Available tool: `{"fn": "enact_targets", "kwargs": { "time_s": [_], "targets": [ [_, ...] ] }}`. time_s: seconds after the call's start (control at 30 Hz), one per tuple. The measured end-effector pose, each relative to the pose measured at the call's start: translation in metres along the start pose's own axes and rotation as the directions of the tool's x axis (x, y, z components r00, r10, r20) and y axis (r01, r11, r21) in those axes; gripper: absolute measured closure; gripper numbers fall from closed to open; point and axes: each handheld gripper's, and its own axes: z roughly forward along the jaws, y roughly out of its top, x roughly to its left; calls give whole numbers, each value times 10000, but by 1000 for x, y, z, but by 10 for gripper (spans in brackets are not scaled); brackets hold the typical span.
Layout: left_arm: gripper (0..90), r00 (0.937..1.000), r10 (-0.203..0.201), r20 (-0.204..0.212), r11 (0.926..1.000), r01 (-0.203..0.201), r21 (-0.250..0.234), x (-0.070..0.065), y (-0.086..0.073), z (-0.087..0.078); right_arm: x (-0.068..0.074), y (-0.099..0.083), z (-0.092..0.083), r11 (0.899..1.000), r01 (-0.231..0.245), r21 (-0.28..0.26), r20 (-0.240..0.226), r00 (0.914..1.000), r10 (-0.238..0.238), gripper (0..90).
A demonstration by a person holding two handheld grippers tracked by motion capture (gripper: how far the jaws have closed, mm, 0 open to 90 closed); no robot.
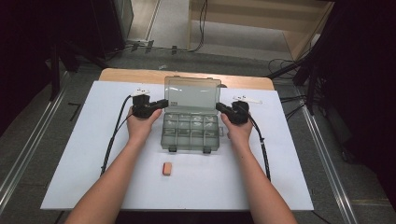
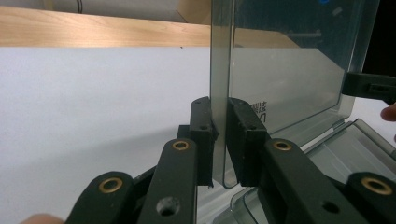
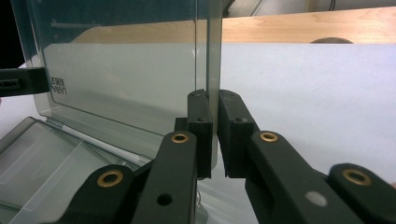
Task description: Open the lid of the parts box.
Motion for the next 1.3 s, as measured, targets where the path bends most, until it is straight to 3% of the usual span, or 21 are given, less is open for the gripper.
{"fn": "enact_targets", "kwargs": {
  "time_s": [0.4, 0.57, 0.83, 1.3],
  "targets": [
    [804, 9975, -637, 296, 9975, 627, 317, 6, -3, 2, -5, -2, 4, 9986, -535, 44, -225, 9983, 536, 816],
    [800, 9919, -1138, 569, 9928, 1114, 436, 12, -5, 4, -8, -4, 6, 9974, -710, 139, -280, 9971, 714, 807],
    [799, 9880, -1415, 620, 9884, 1375, 654, 14, -5, 5, -12, -5, 9, 9947, -986, 292, -469, 9939, 999, 804],
    [785, 9875, -1443, 638, 9866, 1386, 863, 15, -7, 5, -15, -6, 10, 9914, -1224, 470, -652, 9900, 1253, 796]
  ]
}}
